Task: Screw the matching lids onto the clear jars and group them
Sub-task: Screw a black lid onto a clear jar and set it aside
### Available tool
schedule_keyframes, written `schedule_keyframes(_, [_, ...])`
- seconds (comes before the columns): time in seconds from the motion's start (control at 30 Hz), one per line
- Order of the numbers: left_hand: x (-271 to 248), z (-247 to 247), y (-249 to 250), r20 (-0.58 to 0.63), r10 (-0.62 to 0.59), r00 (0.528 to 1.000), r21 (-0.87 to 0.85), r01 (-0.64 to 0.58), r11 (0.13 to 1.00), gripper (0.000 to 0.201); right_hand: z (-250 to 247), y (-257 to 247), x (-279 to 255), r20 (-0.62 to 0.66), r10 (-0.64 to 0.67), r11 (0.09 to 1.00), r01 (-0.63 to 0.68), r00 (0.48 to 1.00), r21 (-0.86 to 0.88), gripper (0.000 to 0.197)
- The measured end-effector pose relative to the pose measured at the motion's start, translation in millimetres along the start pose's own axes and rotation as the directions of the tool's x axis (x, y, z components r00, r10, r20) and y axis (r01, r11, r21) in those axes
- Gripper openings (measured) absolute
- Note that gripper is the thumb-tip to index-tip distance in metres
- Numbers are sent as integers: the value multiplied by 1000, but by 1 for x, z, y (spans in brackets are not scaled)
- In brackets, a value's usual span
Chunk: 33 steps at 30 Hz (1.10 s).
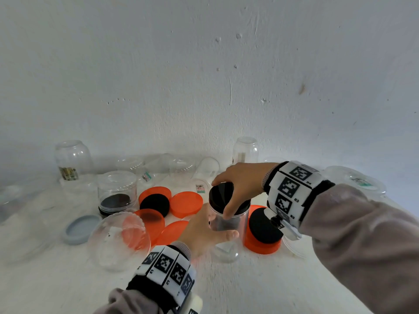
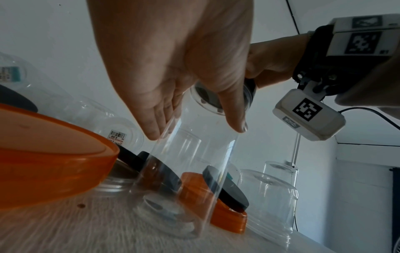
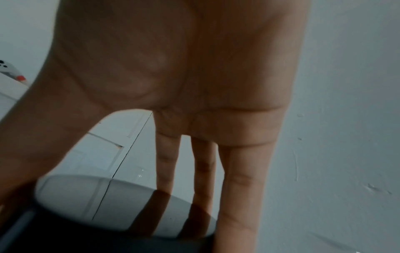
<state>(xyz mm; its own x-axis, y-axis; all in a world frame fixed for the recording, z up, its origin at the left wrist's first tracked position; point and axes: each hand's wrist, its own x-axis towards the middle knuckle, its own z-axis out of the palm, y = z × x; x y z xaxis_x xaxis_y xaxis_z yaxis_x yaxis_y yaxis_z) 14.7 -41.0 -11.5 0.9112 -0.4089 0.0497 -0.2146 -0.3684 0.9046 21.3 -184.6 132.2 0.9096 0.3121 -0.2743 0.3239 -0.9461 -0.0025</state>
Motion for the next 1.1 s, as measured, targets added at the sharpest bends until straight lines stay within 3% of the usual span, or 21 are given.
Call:
schedule_keyframes(0.17, [0,0,-1,-12,-9,1000,20,9,1000,71,6,-4,1,-68,56,998,-56,996,4,82])
schedule_keyframes(0.3, [0,0,0,-6,-6,1000,3,6,1000,70,2,0,-1,28,53,998,-54,998,32,92])
schedule_keyframes(0.4, [0,1,0,-9,-14,1000,-39,13,999,74,-3,1,-3,73,-5,999,2,997,47,86])
schedule_keyframes(0.53, [0,0,1,-6,3,1000,-6,-3,1000,71,-1,0,0,32,19,999,-20,999,25,77])
schedule_keyframes(0.67, [-2,0,1,-8,-2,1000,1,2,1000,76,5,-3,1,-21,81,996,-80,997,29,81])
schedule_keyframes(0.87, [-1,1,0,-16,-6,1000,-59,5,998,74,-2,0,-2,97,-11,998,5,995,59,85])
schedule_keyframes(1.1, [-2,0,0,-7,6,1000,-19,-6,1000,75,6,-3,0,-6,64,997,-64,998,38,78])
